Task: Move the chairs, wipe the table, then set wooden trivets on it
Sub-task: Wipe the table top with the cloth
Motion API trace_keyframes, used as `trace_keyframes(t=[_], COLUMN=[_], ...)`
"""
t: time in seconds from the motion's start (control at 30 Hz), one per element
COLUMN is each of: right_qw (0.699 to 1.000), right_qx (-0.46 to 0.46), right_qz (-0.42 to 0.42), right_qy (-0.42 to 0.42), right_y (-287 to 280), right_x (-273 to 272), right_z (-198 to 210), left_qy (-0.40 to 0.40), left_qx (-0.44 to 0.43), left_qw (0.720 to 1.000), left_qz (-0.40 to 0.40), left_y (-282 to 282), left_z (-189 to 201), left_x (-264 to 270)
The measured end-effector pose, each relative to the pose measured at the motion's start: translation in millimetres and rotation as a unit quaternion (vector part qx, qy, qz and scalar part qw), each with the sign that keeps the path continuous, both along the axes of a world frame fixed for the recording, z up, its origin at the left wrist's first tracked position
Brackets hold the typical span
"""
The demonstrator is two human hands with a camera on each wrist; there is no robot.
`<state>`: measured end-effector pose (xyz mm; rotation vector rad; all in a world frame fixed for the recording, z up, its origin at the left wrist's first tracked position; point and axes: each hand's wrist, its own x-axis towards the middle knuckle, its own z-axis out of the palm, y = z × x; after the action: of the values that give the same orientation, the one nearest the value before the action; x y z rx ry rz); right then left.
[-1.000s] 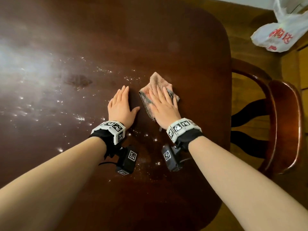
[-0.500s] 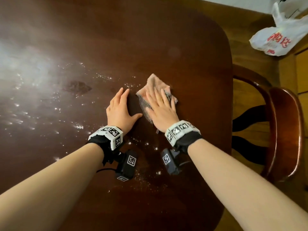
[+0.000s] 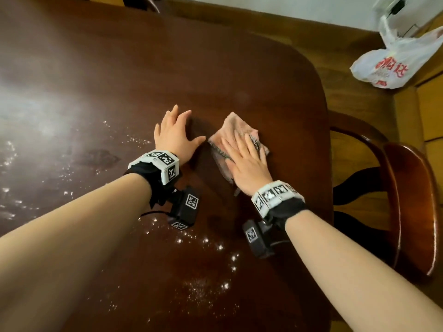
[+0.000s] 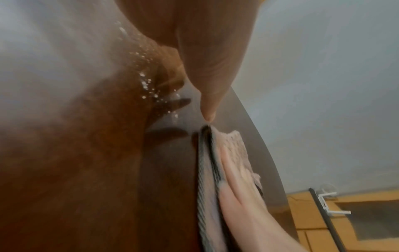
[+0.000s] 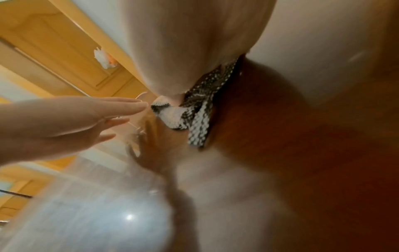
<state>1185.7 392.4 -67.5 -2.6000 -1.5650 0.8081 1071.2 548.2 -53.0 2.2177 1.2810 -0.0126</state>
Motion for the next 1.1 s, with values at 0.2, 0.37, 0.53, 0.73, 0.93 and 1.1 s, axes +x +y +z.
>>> trace_keyframes(t=[0.2, 0.37, 0.53, 0.73, 0.93, 1.1], right_qw=[0.983, 0.971, 0.998, 0.994, 0.995, 0.999], right_qx=[-0.020, -0.016, 0.018, 0.011, -0.003, 0.018], right_qz=[-0.182, -0.234, -0.054, -0.081, -0.100, 0.034], right_qy=[-0.032, -0.033, -0.016, -0.071, -0.023, -0.012], right_y=[3, 96, 128, 110, 206, 186], right_x=[88, 139, 90, 152, 145, 81], right_z=[2, 0, -1, 0, 6, -1], left_qy=[0.092, 0.089, 0.086, 0.082, 0.069, 0.063], left_qx=[-0.020, -0.027, -0.024, -0.020, -0.017, 0.006], left_qw=[0.994, 0.995, 0.996, 0.996, 0.997, 0.998], left_qz=[-0.057, -0.041, -0.031, -0.014, -0.011, -0.021], left_y=[31, 38, 52, 74, 75, 72], left_z=[-4, -13, -12, -15, -20, -22], left_x=[34, 51, 58, 58, 57, 50])
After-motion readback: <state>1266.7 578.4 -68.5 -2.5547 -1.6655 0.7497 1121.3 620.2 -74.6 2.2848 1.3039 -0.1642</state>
